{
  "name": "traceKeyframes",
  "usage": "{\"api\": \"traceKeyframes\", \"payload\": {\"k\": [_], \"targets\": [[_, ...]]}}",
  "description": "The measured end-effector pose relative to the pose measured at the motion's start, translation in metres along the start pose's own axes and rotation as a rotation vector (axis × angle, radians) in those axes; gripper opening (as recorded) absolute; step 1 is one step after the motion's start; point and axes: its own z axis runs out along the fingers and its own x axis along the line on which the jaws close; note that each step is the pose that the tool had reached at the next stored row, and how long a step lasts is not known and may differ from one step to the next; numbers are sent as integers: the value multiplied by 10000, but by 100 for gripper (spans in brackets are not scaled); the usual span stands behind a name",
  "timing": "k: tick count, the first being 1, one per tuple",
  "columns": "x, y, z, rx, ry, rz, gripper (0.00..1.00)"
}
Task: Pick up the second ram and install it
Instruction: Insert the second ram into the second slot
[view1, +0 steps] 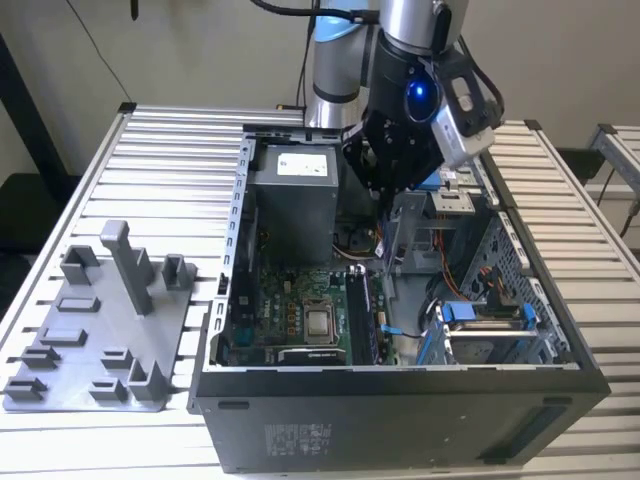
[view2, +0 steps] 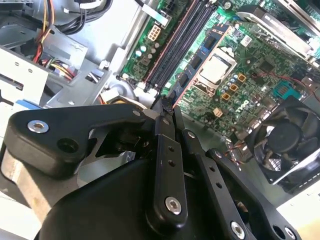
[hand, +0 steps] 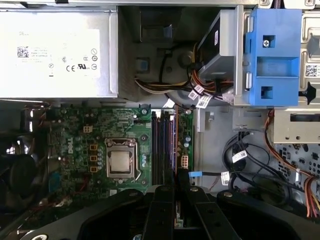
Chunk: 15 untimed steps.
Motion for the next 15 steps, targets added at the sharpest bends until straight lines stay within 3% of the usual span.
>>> {"api": "traceKeyframes", "payload": {"k": [10,15], "targets": [[3,-6,162,14,-1,0,14],[4,-10,195,19,-2,0,14]]}}
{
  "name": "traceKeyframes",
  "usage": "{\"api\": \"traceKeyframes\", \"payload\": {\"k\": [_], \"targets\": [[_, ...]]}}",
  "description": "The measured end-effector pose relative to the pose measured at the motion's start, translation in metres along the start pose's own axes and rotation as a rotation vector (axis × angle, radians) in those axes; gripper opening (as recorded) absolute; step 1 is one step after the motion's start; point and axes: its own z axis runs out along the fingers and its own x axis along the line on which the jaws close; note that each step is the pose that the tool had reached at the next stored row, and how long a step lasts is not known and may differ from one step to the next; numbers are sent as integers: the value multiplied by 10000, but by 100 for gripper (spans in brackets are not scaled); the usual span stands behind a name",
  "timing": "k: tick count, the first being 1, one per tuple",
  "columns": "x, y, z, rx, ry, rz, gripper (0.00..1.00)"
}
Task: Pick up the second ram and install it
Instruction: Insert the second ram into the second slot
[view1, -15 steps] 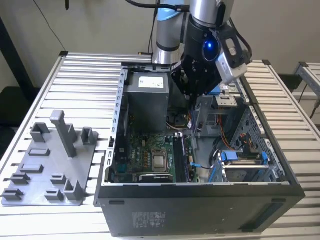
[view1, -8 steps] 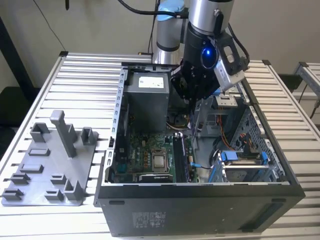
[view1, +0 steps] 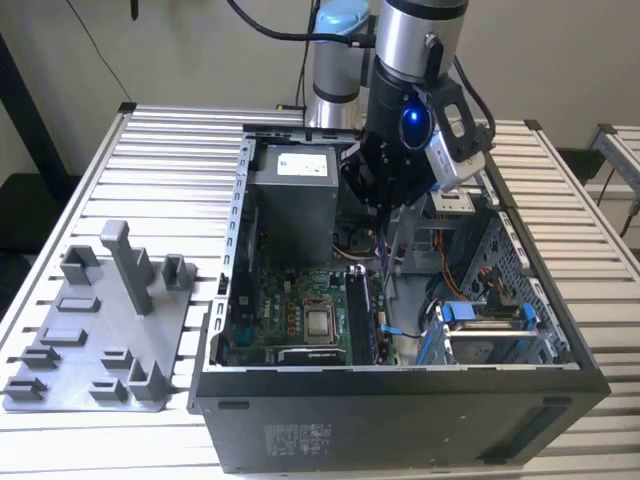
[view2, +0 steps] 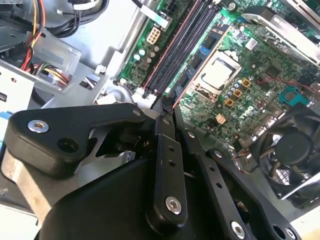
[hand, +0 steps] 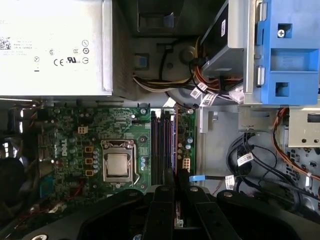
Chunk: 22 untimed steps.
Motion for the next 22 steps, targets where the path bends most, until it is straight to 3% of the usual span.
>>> {"api": "traceKeyframes", "payload": {"k": [3,6,13,22], "targets": [[4,-7,37,0,-79,-3,14],[35,-16,90,-2,-99,-3,14],[127,-25,217,-2,-101,-2,14],[135,-43,377,-1,-76,-1,14]]}}
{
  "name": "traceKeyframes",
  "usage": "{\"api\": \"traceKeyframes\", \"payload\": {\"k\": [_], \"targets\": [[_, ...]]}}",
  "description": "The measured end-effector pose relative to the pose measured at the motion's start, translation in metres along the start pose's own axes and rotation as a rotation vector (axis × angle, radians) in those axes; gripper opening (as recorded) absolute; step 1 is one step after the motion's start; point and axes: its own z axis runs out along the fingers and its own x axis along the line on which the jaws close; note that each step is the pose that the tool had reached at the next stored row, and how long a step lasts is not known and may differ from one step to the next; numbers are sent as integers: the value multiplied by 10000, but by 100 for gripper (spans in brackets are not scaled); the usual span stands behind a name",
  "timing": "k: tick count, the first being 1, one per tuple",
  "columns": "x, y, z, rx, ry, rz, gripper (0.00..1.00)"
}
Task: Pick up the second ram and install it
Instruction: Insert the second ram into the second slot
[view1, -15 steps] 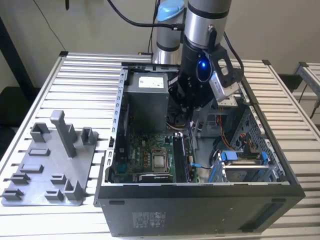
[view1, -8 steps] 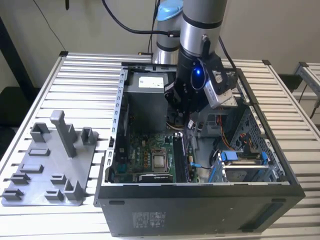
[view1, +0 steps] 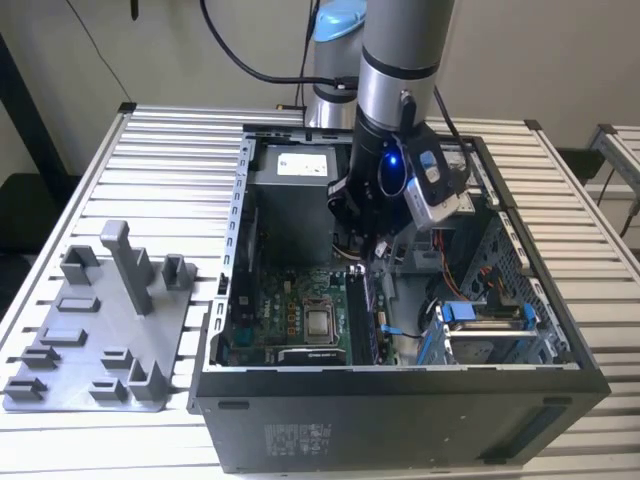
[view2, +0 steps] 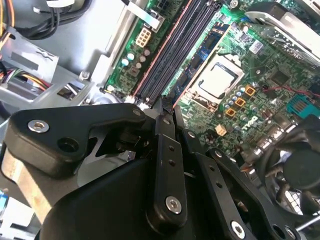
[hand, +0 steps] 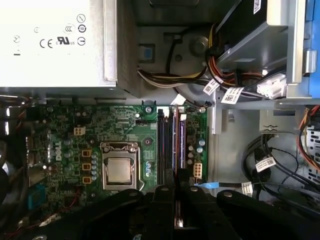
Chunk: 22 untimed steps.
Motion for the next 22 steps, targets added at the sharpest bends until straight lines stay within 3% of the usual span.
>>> {"api": "traceKeyframes", "payload": {"k": [7,22], "targets": [[2,-20,95,2,126,2,14],[17,-79,318,6,159,148,14]]}}
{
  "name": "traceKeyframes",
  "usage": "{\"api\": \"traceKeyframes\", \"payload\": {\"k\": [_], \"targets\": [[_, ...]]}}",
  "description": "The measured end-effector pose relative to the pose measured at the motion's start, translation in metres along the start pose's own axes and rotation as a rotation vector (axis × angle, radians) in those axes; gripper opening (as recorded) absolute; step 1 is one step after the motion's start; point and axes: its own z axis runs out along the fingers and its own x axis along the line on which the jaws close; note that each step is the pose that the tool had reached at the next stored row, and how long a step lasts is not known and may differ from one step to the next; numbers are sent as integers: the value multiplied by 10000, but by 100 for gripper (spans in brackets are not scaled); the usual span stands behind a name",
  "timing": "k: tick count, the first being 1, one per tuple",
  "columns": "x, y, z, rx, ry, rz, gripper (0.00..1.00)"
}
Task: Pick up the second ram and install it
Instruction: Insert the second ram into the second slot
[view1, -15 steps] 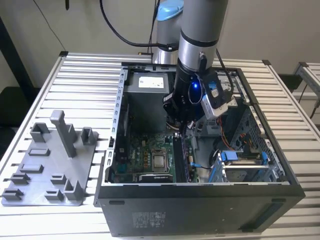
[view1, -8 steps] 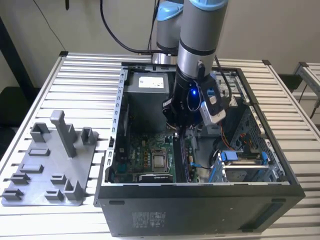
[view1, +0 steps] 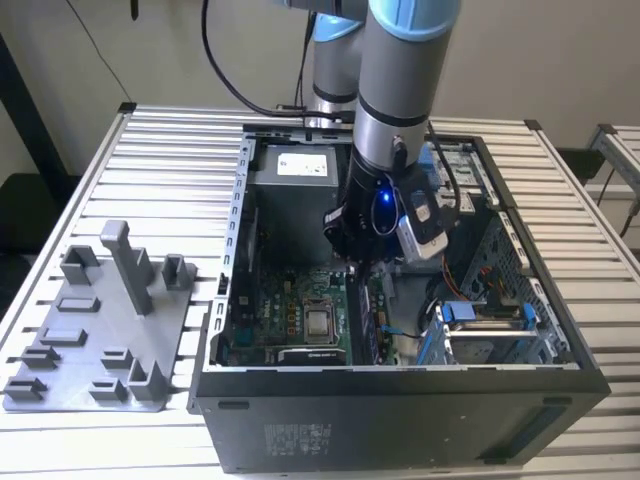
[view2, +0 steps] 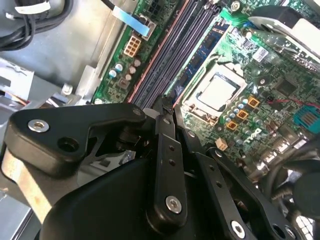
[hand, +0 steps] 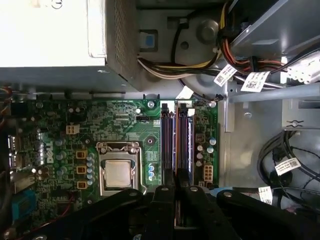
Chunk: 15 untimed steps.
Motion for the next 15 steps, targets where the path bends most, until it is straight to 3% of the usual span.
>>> {"api": "traceKeyframes", "payload": {"k": [15], "targets": [[43,-48,214,5,-1,377,14]]}}
